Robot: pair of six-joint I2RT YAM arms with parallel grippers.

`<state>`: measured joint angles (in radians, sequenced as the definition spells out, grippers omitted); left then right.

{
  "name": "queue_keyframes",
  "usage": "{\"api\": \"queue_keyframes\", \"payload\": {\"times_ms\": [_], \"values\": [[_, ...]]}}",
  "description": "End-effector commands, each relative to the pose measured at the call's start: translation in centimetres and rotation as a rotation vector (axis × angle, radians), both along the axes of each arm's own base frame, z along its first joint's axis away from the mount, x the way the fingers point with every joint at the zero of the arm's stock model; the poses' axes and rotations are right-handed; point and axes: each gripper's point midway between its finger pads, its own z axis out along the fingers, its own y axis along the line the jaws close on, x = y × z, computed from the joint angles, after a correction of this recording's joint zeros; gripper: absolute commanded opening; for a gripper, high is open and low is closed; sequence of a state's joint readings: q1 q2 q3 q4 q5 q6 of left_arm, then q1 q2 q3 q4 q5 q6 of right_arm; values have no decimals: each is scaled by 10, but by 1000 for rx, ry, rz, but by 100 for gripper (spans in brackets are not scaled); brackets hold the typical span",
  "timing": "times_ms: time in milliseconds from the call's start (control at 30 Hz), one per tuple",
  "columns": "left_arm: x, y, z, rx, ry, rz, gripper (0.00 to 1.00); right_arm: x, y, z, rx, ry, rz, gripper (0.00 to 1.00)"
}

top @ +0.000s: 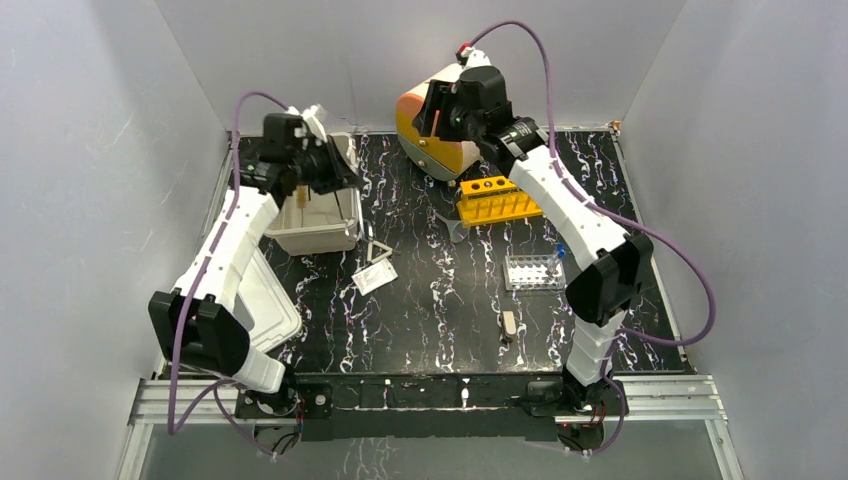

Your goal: Organize the chemistry lab equipment

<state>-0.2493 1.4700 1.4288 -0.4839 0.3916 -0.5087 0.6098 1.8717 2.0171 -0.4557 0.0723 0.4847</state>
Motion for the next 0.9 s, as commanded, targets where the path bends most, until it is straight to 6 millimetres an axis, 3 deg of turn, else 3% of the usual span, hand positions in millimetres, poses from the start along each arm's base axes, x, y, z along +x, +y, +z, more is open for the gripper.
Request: {"api": "queue_keyframes", "payload": {"times_ms": [0, 167, 367, 867], "values": [[5, 61, -4, 241, 49, 42, 0, -12, -9, 47, 45, -123, 0, 69], [30, 109, -2, 451, 32, 144, 0, -14, -12, 36, 34, -92, -7, 68], [54, 153, -8, 561, 63, 262, 0, -14, -7, 26, 27, -60, 9, 68], [100, 198, -58, 537, 187, 315, 0, -20, -11, 15, 0, -27, 10, 66]]}}
